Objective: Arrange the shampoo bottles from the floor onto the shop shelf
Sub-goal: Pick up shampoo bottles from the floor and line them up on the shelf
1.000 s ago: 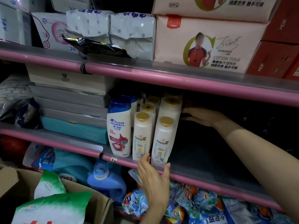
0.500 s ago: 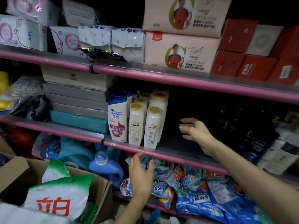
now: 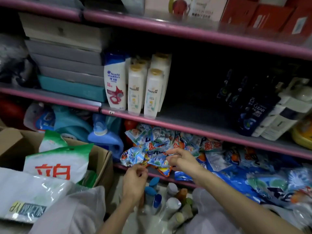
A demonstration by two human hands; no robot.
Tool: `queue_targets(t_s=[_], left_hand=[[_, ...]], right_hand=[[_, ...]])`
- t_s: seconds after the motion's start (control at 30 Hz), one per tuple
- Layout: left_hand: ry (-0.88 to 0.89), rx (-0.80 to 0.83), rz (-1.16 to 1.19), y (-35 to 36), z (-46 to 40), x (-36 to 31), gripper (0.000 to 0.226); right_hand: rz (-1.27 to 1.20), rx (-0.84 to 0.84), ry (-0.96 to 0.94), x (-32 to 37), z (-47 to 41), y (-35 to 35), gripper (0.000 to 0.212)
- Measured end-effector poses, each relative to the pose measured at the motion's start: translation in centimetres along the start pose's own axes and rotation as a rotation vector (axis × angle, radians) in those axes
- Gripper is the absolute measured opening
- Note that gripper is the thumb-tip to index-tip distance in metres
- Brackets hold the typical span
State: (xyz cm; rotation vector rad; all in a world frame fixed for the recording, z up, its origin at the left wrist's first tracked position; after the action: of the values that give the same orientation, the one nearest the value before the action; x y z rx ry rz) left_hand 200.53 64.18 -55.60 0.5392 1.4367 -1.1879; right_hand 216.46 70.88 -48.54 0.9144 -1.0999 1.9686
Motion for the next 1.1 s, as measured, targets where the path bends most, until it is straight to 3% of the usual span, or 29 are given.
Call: queue_targets(t_s=[0.4,0.67,0.8,0.93,1.03,1.1], left_hand=[[-0.257,0.119,-0.218,0.7,1.6,11.0,0.014],[-0.408,0.187,-0.275,2.2,0.7,16.7,0.017],[-0.437,0.276,-0.241,4.2,0.7,18.3,0.014],[-0.440,0.166,-0.294,4.5,-0.6,19.4,0.010],[-0.497,0.058,-0.240,4.1,-2.0,20.2,0.019],[-0.560,0.035,-0.209,3.8,-2.6,20.8,0.027]], right_hand=[[0.215,-0.057,0.235,-14.7,-3.4,6.0,0.017],[0.626,-0.057,0.195,-20.9,-4.3,5.4,0.040],[0.696,-0.030,0.204,-22.2,-4.9,6.0,0.048],[0.690,-0.074,0.288,-23.5,-4.8,6.8,0.066],[0.654,-0.255,0.359,-24.6,-4.3,6.8,0.072],[0.698,-0.241,0.370,-25.6,-4.2,7.2,0.079]])
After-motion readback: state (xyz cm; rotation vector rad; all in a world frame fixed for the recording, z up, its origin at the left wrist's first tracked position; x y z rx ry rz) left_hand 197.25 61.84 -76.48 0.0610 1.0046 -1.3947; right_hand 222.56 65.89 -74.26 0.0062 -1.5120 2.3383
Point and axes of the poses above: each hand's wrist, its own z-axis away from the middle knuckle, its own y-axis out of the palm, x = y × z, the point moved 2 cm from there along -z, towards the middle knuckle, and after that the axes turned 3 degrees about z, right-handed, at the moved point
